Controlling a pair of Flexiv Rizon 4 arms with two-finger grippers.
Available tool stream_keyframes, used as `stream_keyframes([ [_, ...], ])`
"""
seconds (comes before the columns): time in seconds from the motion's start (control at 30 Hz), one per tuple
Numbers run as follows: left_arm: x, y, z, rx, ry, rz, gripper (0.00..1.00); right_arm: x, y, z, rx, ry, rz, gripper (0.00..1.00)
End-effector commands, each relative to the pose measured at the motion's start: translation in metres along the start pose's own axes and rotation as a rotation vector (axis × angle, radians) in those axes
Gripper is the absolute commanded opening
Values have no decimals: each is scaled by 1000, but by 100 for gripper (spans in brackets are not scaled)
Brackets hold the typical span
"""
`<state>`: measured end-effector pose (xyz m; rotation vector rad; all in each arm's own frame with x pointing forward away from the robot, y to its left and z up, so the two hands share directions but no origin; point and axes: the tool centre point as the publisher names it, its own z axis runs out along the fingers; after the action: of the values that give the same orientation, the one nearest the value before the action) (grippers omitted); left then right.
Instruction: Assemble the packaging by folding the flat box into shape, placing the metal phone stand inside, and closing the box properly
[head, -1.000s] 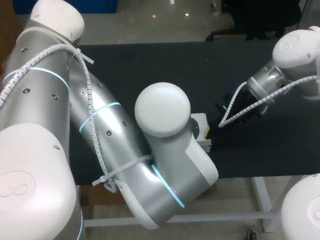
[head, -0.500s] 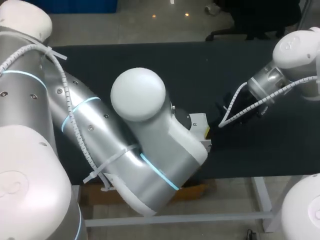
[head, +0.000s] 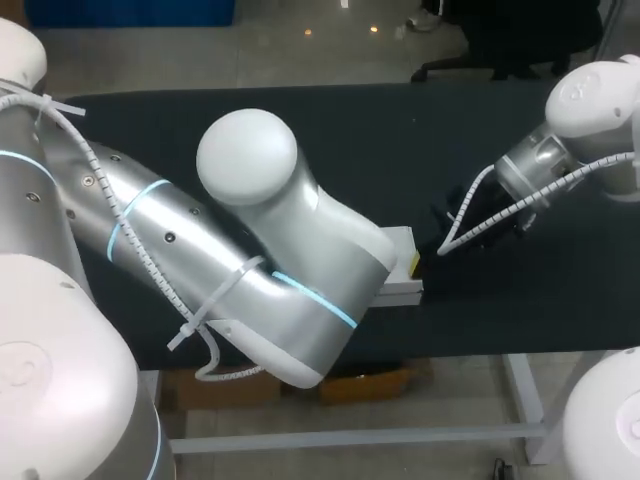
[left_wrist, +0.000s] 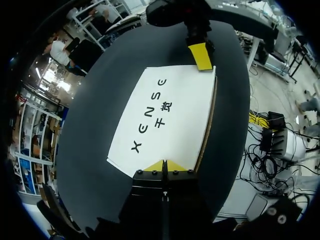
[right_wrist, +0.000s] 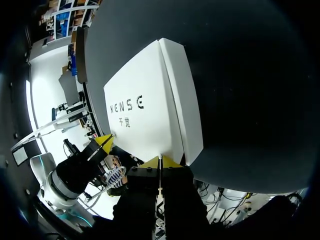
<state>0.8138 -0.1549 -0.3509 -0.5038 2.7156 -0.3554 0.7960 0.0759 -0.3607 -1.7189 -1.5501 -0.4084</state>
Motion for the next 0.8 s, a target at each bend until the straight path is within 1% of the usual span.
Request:
stream_keyframes([
  [0.03,-3,4,-8,6,37,-3,0,-2,1,0,4,3,0,0],
  [0.17,-2,7,-9,4,36,-5,0,-1,2,1,4,1,-2,0],
  [0.5,-1,11,2,-7,61,-13,0,-1,1,3,6,0,3,0],
  [0.8,2,13,2,-1,64,-14,0,-3,0,4,5,-1,8,0],
])
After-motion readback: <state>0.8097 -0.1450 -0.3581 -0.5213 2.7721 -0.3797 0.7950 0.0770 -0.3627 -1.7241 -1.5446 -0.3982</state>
